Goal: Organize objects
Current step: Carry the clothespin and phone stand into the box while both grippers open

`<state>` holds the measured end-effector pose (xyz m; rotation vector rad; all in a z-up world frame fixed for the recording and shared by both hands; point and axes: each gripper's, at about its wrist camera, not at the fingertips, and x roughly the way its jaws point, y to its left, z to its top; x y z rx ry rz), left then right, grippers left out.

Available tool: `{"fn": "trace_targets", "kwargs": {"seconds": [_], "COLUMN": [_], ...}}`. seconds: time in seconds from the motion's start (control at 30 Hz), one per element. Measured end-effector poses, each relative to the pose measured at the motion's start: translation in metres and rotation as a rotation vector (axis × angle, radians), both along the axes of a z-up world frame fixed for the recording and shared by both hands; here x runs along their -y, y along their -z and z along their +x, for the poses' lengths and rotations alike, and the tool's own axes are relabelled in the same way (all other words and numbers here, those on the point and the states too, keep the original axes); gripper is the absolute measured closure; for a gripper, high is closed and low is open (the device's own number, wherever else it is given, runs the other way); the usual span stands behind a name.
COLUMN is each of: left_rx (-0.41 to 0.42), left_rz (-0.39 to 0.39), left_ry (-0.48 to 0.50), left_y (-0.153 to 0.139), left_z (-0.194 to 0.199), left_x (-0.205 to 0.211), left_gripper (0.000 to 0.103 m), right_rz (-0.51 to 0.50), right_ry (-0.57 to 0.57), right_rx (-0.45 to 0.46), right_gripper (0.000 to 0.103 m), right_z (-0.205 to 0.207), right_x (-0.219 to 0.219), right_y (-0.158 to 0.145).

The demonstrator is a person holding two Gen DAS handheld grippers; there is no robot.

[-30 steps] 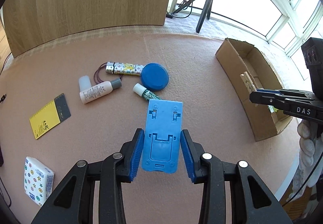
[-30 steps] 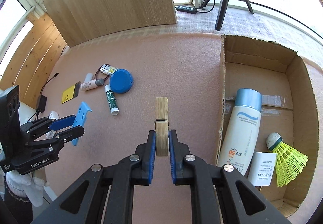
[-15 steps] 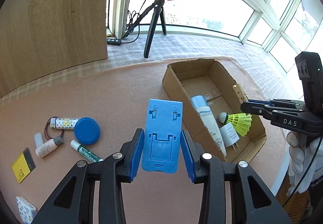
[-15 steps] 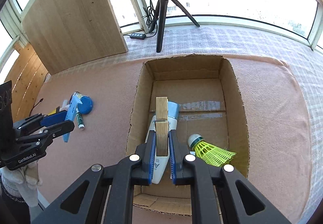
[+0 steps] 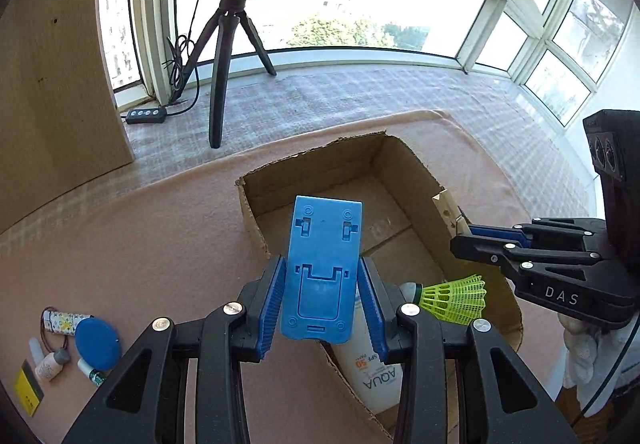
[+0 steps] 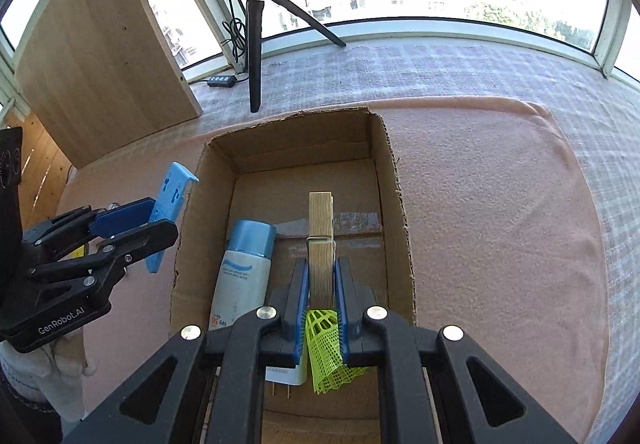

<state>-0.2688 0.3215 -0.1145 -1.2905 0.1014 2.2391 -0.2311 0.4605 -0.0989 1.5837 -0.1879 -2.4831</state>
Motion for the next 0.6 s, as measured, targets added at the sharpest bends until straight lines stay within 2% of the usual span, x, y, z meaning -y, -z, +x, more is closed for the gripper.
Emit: {"fn": "trace_targets", "kwargs": {"seconds": [0.2,0.23,0.27,0.3,0.33,0.37,0.4,0.47,0.6], "left_rx": [-0.003,-0.008,-0.008,-0.011,-0.016,-0.019,-0.02,-0.021,-0.015], "left_rz": [-0.022,-0.025,-0.027,-0.019,-0.009,-0.004,-0.006,-0.01,-0.012], "left_ry": [-0.002,-0.01,-0.017,-0.026,-0.03,-0.028,-0.029,-0.029,-0.018], "left_y": [0.009,0.01,0.01,0.01,0.009,0.008,0.007,0.007,0.008], "left_z": [-0.014,-0.015,-0.017,-0.019,-0.019,-0.019,-0.019,-0.018,-0.016], "left_x": [-0.018,-0.019,-0.018,-0.017,-0.017,-0.016,-0.015,-0.014,-0.011], "left_gripper": [0.062,0.059,0.044,0.03,0.027,0.027,0.027,0.027,0.027], "right_rz": [0.005,0.001,-0.004,-0.003,0.001,0.004,0.007,0.016,0.011], "right_ry": [0.001,-0.001,-0.001,0.001,0.003,0.007,0.013,0.017,0.02], "right_rx": [0.007,0.004,-0.003,-0.005,-0.007,-0.019,-0.041,-0.07,-0.065], "right_gripper": [0.091,0.091,0.089,0.076,0.066,0.045,0.037,0.037,0.037], "right_z": [-0.007,-0.008,-0.008,-0.008,-0.008,-0.007,-0.005,-0.002,-0.001], "right_x": [-0.005,-0.006,-0.007,-0.008,-0.009,-0.009,-0.01,-0.01,-0.01], "right_y": [0.006,0.006,0.005,0.004,0.003,0.001,-0.002,-0.007,-0.009]}}
